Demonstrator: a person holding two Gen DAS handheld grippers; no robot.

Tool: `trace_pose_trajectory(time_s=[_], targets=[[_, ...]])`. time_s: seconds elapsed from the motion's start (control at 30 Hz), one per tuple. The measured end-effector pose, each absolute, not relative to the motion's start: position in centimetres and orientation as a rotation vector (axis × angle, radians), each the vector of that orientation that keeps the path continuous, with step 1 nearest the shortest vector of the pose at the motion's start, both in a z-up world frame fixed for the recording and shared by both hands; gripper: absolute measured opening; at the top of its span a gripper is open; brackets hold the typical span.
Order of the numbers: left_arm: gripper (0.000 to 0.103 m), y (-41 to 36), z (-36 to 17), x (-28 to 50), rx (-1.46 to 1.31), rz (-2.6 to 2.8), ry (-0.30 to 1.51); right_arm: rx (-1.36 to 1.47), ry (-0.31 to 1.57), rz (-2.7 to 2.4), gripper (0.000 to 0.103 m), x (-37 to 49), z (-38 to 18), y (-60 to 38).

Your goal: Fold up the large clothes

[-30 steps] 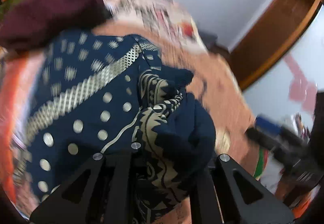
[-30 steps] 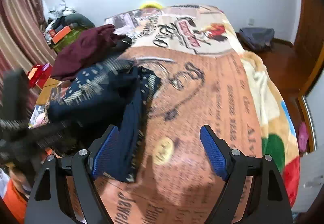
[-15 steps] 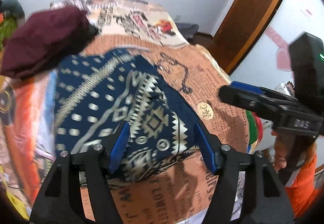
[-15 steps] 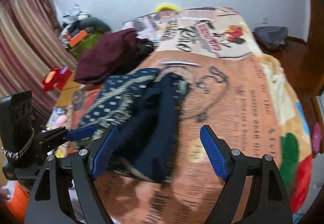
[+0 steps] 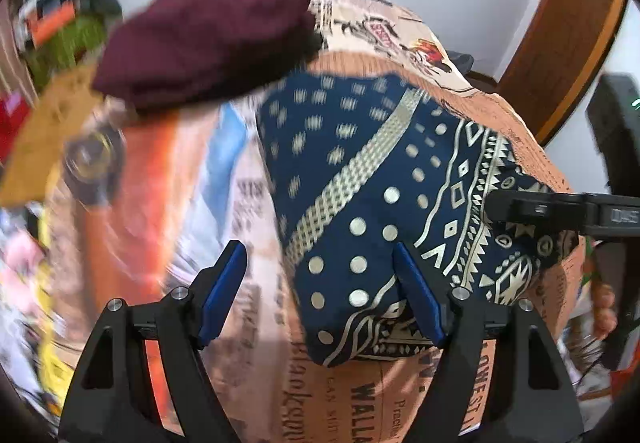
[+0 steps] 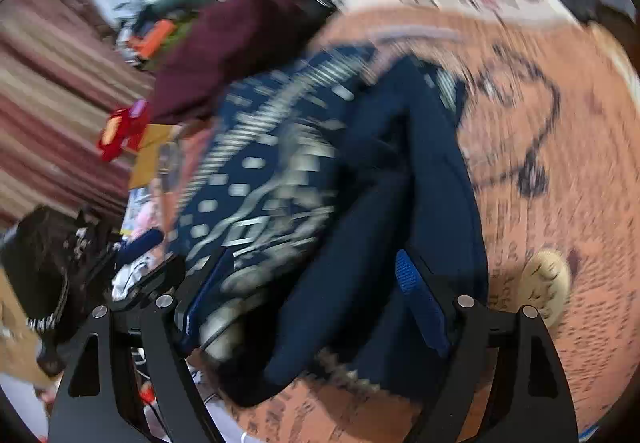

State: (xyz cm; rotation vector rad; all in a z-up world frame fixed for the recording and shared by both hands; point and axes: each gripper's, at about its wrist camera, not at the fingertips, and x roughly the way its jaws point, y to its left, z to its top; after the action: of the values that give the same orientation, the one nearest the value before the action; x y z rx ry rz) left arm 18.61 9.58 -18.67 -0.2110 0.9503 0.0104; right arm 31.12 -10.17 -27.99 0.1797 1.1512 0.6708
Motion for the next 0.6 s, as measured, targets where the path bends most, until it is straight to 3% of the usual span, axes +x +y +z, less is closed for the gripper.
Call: trace_pose_trajectory(time_s=[0.17, 0.27, 0.33, 0.6], targets=[[0.085, 10.3, -19.9, 18.4, -0.26, 0.011, 0.95, 0.271, 1.138, 0.671, 0.077, 32.0, -28.9, -10.7], [0.085, 10.3, -19.9, 18.4, -0.245, 0.01, 0.955, 0.242, 1.104, 0.664, 0.05, 32.0, -28.2, -10.1], [0.085, 10.0, -19.6, 18.9, -0.223, 0.015, 0.958, 0.222, 1.109, 0.683, 0.023, 31.9, -27.9, -9.5], [0.085, 8.5, -15.1, 18.9, -0.124, 0.024, 0.881, 0.142, 0.888, 0.807, 0.012, 29.3, -20.6, -10.5]])
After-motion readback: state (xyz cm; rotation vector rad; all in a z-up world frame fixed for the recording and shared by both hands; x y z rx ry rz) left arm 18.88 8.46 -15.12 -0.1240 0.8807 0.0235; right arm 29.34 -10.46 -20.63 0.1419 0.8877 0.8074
